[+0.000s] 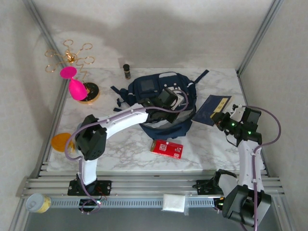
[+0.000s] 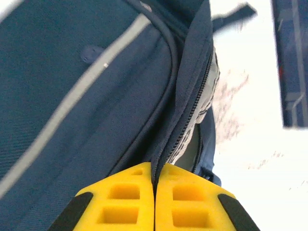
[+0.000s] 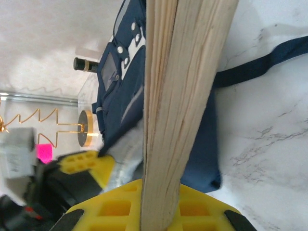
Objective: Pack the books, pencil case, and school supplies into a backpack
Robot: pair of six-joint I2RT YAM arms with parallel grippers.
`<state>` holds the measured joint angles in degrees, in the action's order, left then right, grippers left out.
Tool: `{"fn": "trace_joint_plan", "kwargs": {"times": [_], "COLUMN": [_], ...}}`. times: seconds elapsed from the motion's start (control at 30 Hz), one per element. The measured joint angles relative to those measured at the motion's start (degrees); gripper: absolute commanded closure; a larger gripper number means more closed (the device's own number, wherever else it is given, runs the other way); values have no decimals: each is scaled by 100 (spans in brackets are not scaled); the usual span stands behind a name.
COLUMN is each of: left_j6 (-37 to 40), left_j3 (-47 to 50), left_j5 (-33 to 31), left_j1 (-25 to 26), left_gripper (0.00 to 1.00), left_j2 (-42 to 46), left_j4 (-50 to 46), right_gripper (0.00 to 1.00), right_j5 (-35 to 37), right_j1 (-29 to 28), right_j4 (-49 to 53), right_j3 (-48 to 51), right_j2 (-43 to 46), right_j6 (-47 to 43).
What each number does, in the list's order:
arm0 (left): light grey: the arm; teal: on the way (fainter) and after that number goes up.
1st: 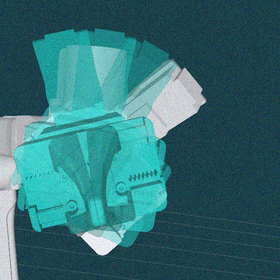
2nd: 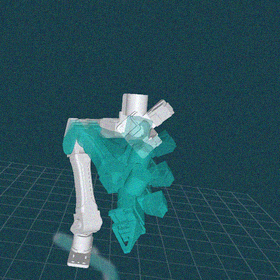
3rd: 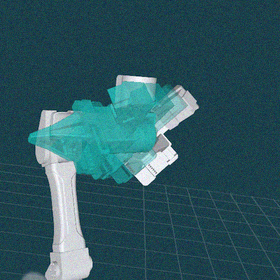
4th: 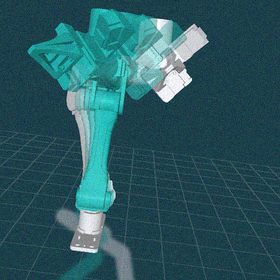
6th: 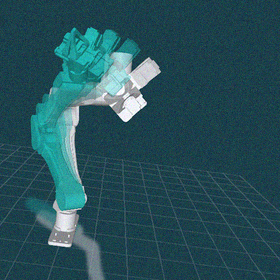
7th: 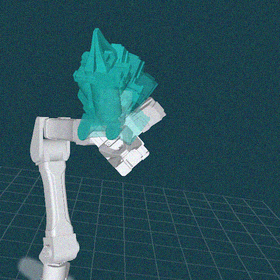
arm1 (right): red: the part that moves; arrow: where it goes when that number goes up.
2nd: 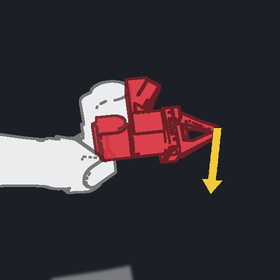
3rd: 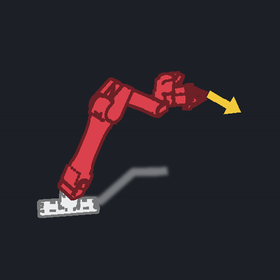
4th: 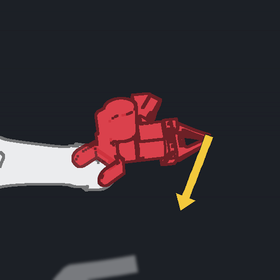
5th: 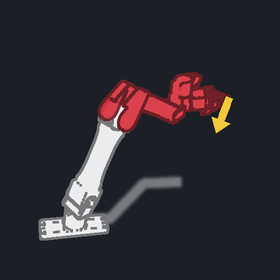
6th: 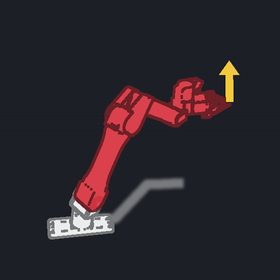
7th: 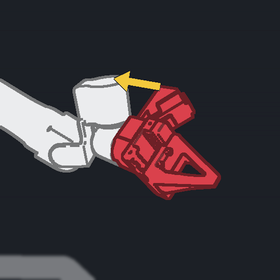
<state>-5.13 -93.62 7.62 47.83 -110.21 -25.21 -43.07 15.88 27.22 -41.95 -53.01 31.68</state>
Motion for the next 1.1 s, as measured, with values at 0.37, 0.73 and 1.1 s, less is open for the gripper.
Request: {"fn": "trace_joint_plan", "kwargs": {"times": [0.37, 0.73, 1.1], "left_j6": [2, -107, -337], "left_j3": [-455, -455, -188], "left_j5": [-787, -813, -957], "left_j1": [-116, -116, -116], "left_gripper": [100, 100, 100], "left_j2": [691, 713, 1178], "left_j4": [116, 140, 310], "right_gripper": [100, 99, 54], "right_j5": [-13, -4, 417], "right_j1": [-1963, -3574, -3576], "right_j4": [-1025, -4059, -4177], "right_j3": [750, 328, -1480], "right_j2": [-17, -3165, -5362], "right_j6": [951, 1878, 1154]}}
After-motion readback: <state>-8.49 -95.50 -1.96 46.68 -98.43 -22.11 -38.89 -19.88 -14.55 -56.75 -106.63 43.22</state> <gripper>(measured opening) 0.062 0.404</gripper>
